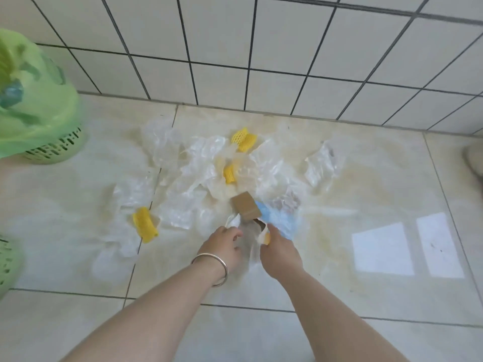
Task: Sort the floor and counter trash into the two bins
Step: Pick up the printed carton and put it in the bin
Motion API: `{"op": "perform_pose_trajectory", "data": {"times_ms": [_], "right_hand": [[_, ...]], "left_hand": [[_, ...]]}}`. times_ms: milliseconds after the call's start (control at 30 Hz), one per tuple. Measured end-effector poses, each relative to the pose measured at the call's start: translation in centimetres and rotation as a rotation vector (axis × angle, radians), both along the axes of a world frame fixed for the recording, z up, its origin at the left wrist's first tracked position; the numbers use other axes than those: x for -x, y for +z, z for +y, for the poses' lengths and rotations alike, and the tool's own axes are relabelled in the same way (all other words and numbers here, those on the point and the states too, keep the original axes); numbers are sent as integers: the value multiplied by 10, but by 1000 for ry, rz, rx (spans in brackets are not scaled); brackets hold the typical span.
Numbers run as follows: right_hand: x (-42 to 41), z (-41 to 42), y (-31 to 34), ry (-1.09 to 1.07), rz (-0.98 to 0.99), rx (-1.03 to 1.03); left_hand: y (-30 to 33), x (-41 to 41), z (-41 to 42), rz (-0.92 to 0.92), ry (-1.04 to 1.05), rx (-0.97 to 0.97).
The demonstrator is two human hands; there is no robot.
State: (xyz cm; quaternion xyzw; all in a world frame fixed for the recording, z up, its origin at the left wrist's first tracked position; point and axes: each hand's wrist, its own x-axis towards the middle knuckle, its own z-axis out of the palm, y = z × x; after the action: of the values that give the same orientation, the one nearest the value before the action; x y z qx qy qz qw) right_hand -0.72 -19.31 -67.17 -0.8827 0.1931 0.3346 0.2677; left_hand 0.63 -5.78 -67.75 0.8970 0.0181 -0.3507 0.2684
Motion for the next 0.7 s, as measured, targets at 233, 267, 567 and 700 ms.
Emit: {"op": "perform_pose_trajectory", "data": {"times_ms": [233,267,567,700], "right_hand": [[-43,-27,-19,-206,-126,-5],[-47,-33,-21,-223,-134,9],[-33,-47,-37,-230,-482,233],[-28,-36,-43,-152,-350,205]], "left_hand": [[-24,-22,-19,-114,72,-74],[-25,-25,-20,-143,94,-100],[-34,-25,-30,-627,-136,-207],[-50,-15,-21,-688,-562,-238]]}}
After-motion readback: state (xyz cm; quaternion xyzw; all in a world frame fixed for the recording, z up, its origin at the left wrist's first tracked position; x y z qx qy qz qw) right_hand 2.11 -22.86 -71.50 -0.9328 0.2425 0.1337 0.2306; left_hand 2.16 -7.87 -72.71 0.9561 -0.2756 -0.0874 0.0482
